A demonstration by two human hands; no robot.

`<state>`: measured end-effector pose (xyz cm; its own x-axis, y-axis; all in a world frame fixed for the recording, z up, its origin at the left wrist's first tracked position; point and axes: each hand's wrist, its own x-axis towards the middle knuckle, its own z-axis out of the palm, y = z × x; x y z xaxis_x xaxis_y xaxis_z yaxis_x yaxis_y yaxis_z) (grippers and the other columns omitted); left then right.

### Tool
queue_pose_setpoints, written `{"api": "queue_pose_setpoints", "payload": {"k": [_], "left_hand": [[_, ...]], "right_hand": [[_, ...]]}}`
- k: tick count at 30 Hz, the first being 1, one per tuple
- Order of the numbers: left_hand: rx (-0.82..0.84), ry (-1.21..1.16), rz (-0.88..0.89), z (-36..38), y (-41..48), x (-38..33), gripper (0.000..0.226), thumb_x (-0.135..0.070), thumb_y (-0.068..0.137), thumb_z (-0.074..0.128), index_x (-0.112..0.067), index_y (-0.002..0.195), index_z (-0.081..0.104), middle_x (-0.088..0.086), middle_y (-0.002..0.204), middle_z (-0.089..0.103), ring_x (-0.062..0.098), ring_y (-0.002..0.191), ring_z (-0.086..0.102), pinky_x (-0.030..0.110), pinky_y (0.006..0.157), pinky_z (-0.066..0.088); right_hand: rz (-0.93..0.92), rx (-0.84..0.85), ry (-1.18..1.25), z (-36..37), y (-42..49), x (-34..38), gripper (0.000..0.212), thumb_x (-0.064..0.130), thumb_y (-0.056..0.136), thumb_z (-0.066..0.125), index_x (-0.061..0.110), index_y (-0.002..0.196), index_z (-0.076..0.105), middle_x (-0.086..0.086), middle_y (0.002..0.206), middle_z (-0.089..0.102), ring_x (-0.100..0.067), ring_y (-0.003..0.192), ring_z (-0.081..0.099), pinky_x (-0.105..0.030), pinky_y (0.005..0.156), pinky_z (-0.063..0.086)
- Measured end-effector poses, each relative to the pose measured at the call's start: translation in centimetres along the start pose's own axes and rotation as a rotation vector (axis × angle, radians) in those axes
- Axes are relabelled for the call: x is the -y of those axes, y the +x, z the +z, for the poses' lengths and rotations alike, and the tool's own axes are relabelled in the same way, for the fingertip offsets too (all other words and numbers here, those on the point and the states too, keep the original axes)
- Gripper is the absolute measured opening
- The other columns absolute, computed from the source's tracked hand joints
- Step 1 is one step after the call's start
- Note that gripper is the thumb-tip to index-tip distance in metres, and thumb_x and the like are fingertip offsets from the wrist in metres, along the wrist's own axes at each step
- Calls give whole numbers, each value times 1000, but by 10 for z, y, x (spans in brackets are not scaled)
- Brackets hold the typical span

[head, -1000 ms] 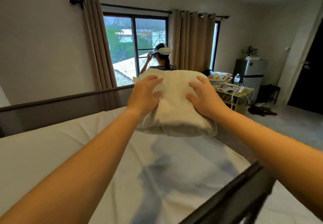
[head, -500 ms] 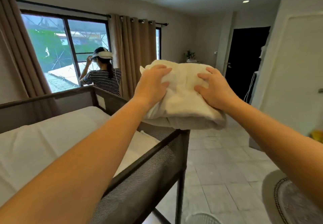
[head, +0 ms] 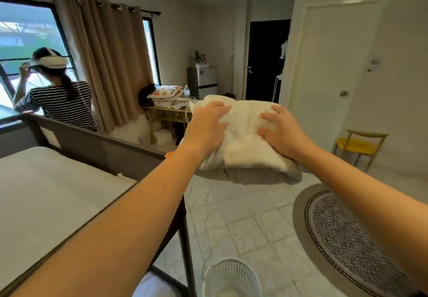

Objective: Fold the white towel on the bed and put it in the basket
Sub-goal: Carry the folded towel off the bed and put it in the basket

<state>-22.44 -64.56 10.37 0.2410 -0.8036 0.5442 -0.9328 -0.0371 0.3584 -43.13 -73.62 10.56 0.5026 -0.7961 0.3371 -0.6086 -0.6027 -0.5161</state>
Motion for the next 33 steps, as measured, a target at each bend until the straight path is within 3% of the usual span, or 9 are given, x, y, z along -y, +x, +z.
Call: {"api": "queue_pose_setpoints", "payload": {"k": [11, 17, 33], "left_hand": [[196, -87, -31, 150, 17, 33, 49, -20, 101, 64, -27, 150, 56, -4, 158, 48, 26, 144, 43, 39, 119, 34], [352, -116, -64, 233, 13, 77, 48, -20, 101, 64, -28, 148, 58, -4, 157, 49, 28, 143, 44, 41, 116, 40], [745, -91, -328, 420, -92, 171, 50, -20, 101, 64, -26, 150, 56, -8, 158, 48, 25, 139, 49, 40, 113, 45]], "right_hand": [[209, 108, -56, 71, 19, -104, 54, 26, 100, 70, 12, 151, 55, -10, 170, 25, -33, 154, 32, -44, 126, 26], [321, 230, -67, 132, 25, -152, 57, 24, 102, 68, 10, 154, 52, -11, 171, 22, -30, 156, 28, -37, 124, 22], [527, 603, -3, 330, -13, -289, 56, 29, 104, 63, 15, 157, 48, -3, 173, 17, -25, 156, 29, -38, 123, 25]]}}
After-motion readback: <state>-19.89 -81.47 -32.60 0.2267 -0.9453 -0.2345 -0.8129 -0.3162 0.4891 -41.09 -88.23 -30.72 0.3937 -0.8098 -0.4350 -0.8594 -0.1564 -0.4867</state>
